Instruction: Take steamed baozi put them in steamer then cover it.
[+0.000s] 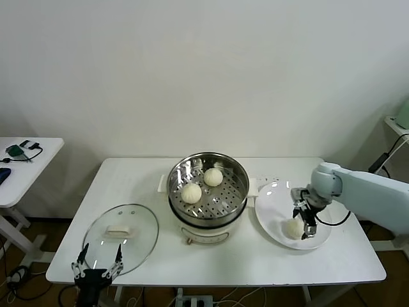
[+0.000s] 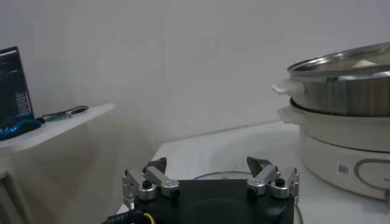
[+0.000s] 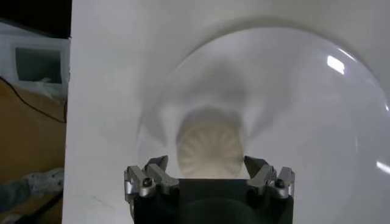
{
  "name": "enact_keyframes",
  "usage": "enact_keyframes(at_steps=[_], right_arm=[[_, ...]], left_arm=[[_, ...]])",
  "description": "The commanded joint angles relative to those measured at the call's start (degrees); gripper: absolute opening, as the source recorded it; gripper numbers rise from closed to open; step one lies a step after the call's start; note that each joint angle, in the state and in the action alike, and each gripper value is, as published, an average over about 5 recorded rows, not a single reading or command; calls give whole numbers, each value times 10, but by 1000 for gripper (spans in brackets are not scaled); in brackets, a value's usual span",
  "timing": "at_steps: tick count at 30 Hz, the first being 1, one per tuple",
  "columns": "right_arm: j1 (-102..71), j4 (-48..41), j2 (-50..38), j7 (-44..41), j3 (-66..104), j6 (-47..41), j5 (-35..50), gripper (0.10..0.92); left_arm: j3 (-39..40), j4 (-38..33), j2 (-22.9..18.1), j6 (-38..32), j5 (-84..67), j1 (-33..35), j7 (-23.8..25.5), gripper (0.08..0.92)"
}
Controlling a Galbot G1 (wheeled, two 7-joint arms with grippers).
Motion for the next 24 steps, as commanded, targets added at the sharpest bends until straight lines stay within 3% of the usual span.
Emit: enact_keyframes(at_steps=[1,5,18,24], right_arm=[[-34,-30,19,1,29,4,-22,823],[-33,-33,25,-2,28,5,-22,817],[4,-22,20,-10,11,13,-13,678],[134,-7,30,-36,-45,101,-4,661]], left_arm=[[0,2,0,0,1,1,0,823],[0,3,0,-2,1,2,0,823],[1,1,-2,-4,5,5,-3,823],[0,-3,0,-5,3,6,-3,823]])
